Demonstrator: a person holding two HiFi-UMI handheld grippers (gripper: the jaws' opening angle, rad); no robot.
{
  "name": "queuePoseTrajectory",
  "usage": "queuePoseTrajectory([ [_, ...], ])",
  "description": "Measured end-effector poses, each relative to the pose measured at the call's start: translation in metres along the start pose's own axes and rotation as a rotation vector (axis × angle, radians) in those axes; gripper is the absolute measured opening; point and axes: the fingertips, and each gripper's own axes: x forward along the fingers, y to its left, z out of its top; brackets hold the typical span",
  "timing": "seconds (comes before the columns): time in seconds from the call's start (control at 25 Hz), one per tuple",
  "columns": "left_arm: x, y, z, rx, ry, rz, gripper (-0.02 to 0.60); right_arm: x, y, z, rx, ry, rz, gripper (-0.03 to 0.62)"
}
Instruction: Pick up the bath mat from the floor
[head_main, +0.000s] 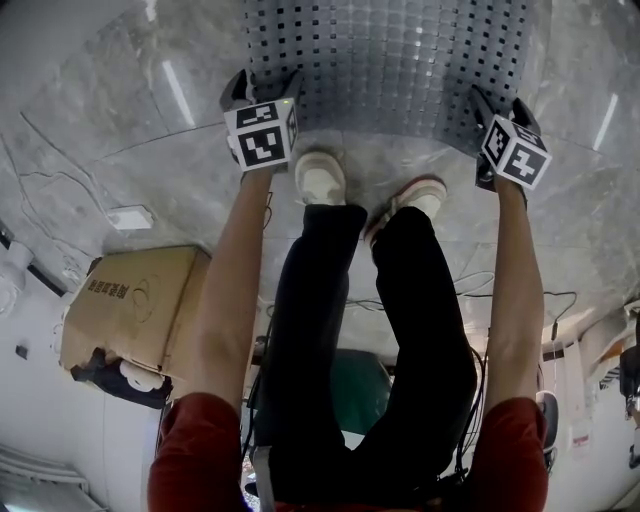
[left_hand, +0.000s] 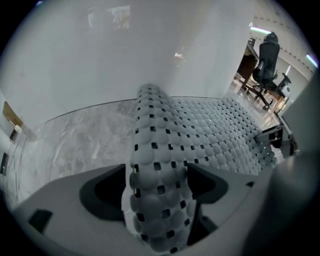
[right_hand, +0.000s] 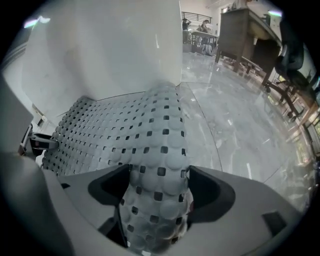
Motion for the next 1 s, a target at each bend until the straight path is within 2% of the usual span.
queuePoseTrajectory([
  [0.32, 0.003, -0.004, -0.003, -0.003, 0.031, 0.000, 0.359, 0.003, -0.001, -0.003, -0.002, 0.023, -0.006, 0.359],
  [0.44, -0.002, -0.010, -0.001, -0.004, 0.031, -0.008, 0.328, 0.001, 0.012, -0.001, 0.020, 0.026, 0.031, 0.252],
  [0.64, -0.018, -0.025, 0.007, -0.012, 0.020, -0.019, 0.254, -0.015, 0.033, 0.005, 0.035, -0.013, 0.018, 0.140],
  [0.8, -0.039, -0.041, 0.013, -0.023, 0.013, -0.033, 0.205, -0.035, 0.050, 0.008, 0.022, -0.027, 0.036, 0.085],
  [1.0, -0.071, -0.051, 0.023, -0.039, 0.010, -0.047, 0.170, -0.065, 0.063, 0.015, 0.000, -0.034, 0.037, 0.071],
])
